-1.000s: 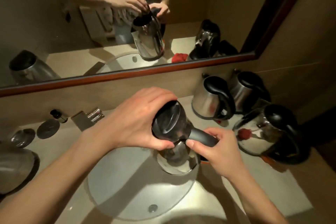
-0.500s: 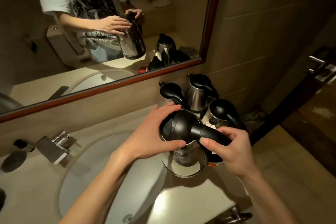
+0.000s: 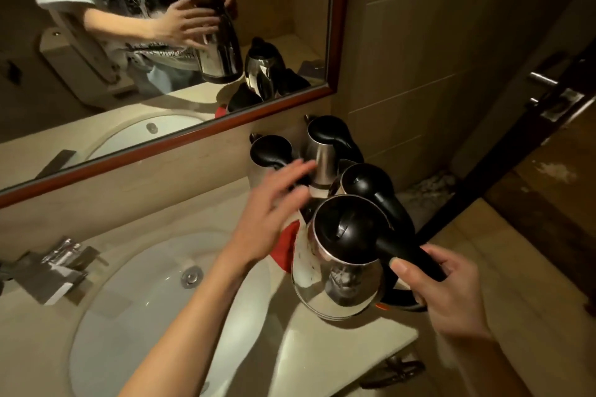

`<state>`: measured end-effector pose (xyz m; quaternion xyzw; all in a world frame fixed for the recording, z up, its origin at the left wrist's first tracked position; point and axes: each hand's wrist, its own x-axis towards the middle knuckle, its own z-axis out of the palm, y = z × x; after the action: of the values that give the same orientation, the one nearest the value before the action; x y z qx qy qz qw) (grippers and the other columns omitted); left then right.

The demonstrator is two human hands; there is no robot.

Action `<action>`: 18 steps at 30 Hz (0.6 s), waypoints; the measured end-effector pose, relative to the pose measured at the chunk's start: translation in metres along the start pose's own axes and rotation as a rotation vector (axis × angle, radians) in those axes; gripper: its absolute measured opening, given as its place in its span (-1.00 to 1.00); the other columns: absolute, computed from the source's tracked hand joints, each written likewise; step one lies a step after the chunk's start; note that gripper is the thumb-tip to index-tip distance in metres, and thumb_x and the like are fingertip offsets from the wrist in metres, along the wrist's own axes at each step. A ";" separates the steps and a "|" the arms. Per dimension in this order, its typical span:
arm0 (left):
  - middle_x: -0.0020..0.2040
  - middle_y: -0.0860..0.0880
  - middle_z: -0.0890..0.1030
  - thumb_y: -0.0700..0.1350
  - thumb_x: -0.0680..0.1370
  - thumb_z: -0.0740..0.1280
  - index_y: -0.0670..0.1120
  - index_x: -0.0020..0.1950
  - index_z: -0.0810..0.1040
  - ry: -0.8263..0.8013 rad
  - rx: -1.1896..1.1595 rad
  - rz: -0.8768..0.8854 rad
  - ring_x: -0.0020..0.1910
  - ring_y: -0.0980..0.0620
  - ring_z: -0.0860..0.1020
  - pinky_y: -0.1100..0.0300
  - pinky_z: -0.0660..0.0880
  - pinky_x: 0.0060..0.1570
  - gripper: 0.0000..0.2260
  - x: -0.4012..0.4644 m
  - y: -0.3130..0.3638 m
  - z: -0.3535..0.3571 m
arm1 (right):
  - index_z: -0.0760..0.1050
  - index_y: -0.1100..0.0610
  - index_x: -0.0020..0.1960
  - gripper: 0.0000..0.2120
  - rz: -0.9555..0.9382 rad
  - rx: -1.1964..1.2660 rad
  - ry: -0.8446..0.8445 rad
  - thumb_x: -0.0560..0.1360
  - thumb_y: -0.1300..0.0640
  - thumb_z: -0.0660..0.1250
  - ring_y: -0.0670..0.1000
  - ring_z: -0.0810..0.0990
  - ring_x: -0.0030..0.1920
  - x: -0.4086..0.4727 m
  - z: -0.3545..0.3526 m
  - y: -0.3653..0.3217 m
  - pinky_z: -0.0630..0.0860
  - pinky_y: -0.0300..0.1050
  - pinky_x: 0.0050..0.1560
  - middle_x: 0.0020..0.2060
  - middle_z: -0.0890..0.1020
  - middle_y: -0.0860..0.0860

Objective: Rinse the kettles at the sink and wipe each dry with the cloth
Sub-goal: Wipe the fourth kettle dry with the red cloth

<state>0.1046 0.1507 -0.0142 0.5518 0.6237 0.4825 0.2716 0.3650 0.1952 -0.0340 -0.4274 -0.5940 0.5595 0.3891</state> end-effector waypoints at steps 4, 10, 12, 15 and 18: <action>0.13 0.10 0.65 -0.07 0.62 0.24 -0.08 0.24 0.61 0.436 -0.034 -0.229 0.16 0.25 0.56 0.26 0.48 0.20 -0.74 -0.016 -0.074 0.016 | 0.54 0.20 -0.36 -0.66 0.073 -0.007 0.009 0.29 -0.03 0.58 -0.05 0.36 -0.55 -0.001 -0.017 -0.003 0.28 -0.25 -0.50 -0.57 0.40 0.00; 0.27 -0.10 0.57 -0.05 0.52 0.35 -0.07 0.37 0.51 0.077 0.457 -0.354 0.23 -0.16 0.50 0.01 0.41 0.24 -0.58 -0.029 -0.173 0.070 | 0.36 0.10 -0.48 -0.67 0.157 0.113 0.041 0.34 0.14 0.45 -0.04 0.26 -0.54 0.000 -0.033 -0.021 0.18 -0.16 -0.46 -0.54 0.28 0.01; 0.42 -0.08 0.45 0.07 0.53 0.31 -0.01 0.51 0.36 -0.035 0.595 -0.360 0.33 -0.18 0.42 -0.03 0.34 0.33 -0.45 -0.030 -0.190 0.085 | 0.31 0.19 -0.43 -0.70 0.122 0.124 0.051 0.43 0.19 0.31 -0.03 0.28 -0.54 -0.001 -0.036 -0.021 0.16 -0.11 -0.42 -0.54 0.28 0.01; 0.52 -0.03 0.31 0.09 0.56 0.29 0.02 0.58 0.22 -0.070 0.689 -0.345 0.38 -0.14 0.32 -0.02 0.25 0.36 -0.40 -0.031 -0.204 0.096 | 0.40 0.12 -0.49 -0.61 0.034 0.110 0.055 0.49 0.30 0.29 -0.04 0.31 -0.60 0.000 -0.039 -0.022 0.11 -0.06 -0.43 -0.60 0.32 0.00; 0.42 -0.04 0.40 0.04 0.58 0.25 0.02 0.50 0.31 -0.058 0.787 -0.306 0.27 -0.13 0.39 0.00 0.30 0.21 -0.52 -0.031 -0.205 0.100 | 0.47 0.19 -0.43 -0.72 -0.007 0.099 0.027 0.45 0.25 0.22 -0.01 0.30 -0.63 0.002 -0.043 -0.023 0.15 -0.15 -0.51 -0.63 0.32 0.01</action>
<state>0.1124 0.1664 -0.2435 0.5280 0.8270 0.1459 0.1261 0.4032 0.2111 -0.0084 -0.4130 -0.5617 0.5811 0.4197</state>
